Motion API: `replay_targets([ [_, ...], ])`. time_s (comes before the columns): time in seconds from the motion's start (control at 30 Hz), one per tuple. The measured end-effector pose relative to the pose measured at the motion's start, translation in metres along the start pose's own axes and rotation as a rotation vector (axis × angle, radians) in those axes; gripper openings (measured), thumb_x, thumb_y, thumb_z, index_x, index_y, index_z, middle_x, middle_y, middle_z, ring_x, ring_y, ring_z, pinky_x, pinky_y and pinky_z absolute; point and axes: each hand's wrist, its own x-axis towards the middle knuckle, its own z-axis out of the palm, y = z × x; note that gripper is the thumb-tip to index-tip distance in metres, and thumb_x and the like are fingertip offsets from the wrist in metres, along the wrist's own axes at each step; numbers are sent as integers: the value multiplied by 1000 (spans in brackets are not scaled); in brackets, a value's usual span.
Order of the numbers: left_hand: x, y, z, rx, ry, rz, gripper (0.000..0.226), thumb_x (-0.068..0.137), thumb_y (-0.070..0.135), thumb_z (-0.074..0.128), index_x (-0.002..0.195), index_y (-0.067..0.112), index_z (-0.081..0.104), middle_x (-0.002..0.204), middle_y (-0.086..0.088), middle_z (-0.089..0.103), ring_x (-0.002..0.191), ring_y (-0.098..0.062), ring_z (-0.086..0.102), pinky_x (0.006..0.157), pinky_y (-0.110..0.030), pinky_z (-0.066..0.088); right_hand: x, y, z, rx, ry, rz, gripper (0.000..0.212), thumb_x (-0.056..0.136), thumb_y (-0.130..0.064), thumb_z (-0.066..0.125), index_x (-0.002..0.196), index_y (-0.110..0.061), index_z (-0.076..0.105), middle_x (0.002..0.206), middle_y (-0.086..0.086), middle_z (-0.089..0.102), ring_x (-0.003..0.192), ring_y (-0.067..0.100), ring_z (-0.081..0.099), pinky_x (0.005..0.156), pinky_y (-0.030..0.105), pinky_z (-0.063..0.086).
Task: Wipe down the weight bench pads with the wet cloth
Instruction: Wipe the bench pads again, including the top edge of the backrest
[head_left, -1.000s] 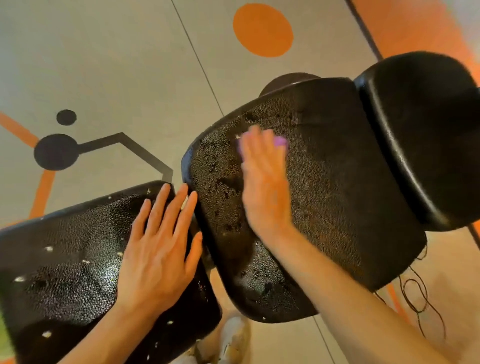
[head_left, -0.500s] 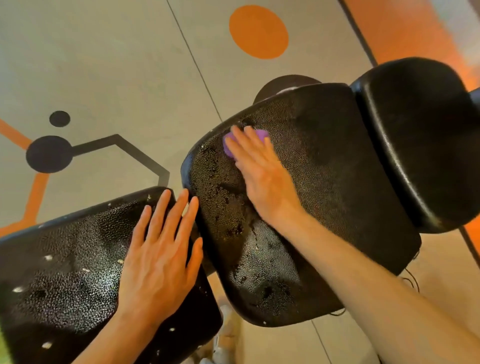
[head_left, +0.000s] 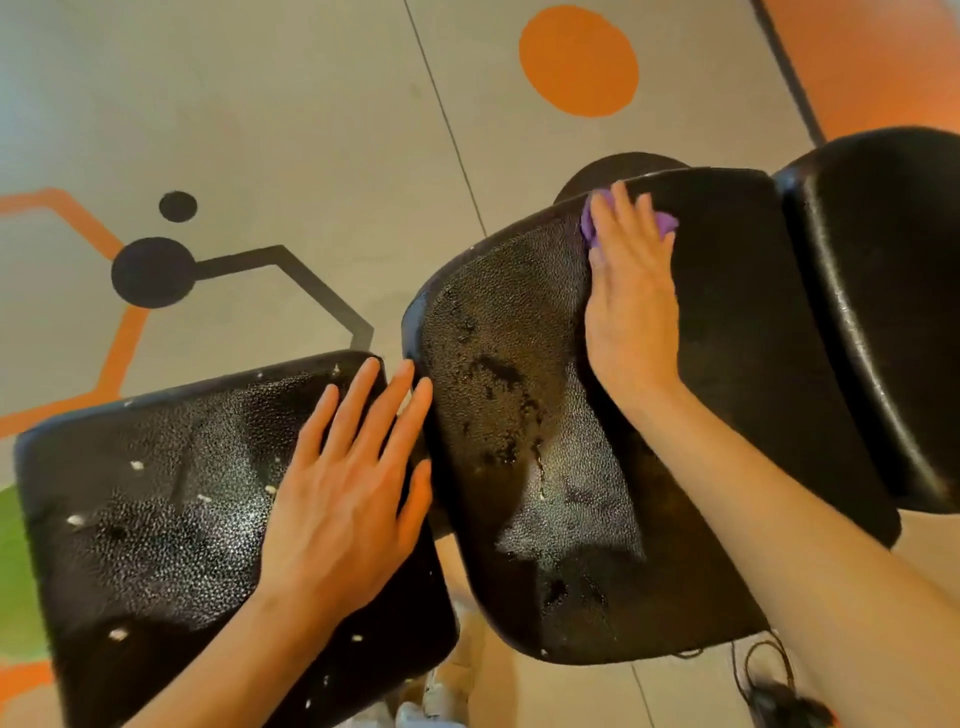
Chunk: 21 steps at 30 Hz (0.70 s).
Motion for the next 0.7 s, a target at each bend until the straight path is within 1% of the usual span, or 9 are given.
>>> replay_targets([
  [0.03, 0, 0, 0, 4, 4, 1, 62, 98, 39, 36, 155, 15, 28, 162, -6, 25, 154, -26, 10, 124, -47, 13, -5, -14, 6, -11, 16, 18, 47, 100, -7, 36, 146, -12, 29, 155, 6, 23, 146, 23, 12, 119, 47, 10],
  [0.07, 0, 0, 0, 5, 4, 2, 62, 98, 39, 37, 155, 15, 28, 163, -6, 25, 154, -26, 10, 124, -47, 13, -15, -35, 17, -9, -8, -67, 48, 99, -4, 37, 146, -12, 30, 155, 7, 24, 146, 24, 12, 119, 47, 10],
  [0.17, -1, 0, 0, -8, 8, -6, 63, 98, 38, 40, 155, 14, 28, 163, -6, 25, 154, -26, 11, 124, -45, 12, -44, -72, 41, 22, -211, -540, 49, 94, 0, 42, 142, -11, 38, 151, 7, 33, 144, 24, 20, 120, 43, 12],
  [0.2, -1, 0, 1, -6, 10, -4, 63, 98, 38, 39, 155, 15, 28, 163, -6, 25, 154, -25, 11, 124, -45, 12, -40, -67, 38, 4, -228, -600, 49, 94, 0, 42, 142, -12, 39, 150, 6, 35, 143, 23, 22, 120, 40, 13],
  [0.27, -1, 0, 1, -9, 16, -3, 63, 99, 39, 38, 156, 16, 26, 163, -5, 23, 154, -25, 10, 125, -45, 12, -29, -42, 25, -18, -137, -481, 52, 93, 3, 42, 142, -13, 38, 150, 6, 34, 143, 21, 23, 119, 39, 14],
  [0.37, -2, -1, 1, -13, 18, -6, 63, 99, 40, 36, 156, 17, 25, 163, -4, 22, 154, -25, 10, 125, -45, 11, -28, -19, 7, 43, -78, -109, 47, 99, -6, 37, 145, -11, 30, 154, 8, 24, 145, 22, 13, 120, 42, 7],
  [0.43, -2, 0, 1, -12, 20, -4, 63, 100, 41, 35, 156, 17, 24, 164, -4, 22, 154, -25, 10, 125, -46, 12, -25, -35, 13, 2, -99, -116, 47, 101, -13, 34, 147, -11, 26, 156, 7, 20, 146, 23, 9, 120, 43, 5],
  [0.57, -2, 0, 2, -5, 26, -11, 62, 100, 42, 35, 156, 16, 26, 163, -4, 23, 154, -24, 11, 125, -45, 12, -20, -50, 25, 36, -116, -284, 47, 100, -15, 37, 146, -10, 29, 155, 7, 24, 146, 24, 11, 120, 41, 5],
  [0.7, -4, 0, -1, -30, 65, -2, 61, 100, 39, 36, 155, 14, 28, 164, -8, 20, 153, -24, 12, 124, -46, 13, -117, -18, 4, 10, -231, -317, 53, 96, -4, 45, 146, -11, 28, 155, 4, 22, 146, 19, 9, 119, 49, 14],
])
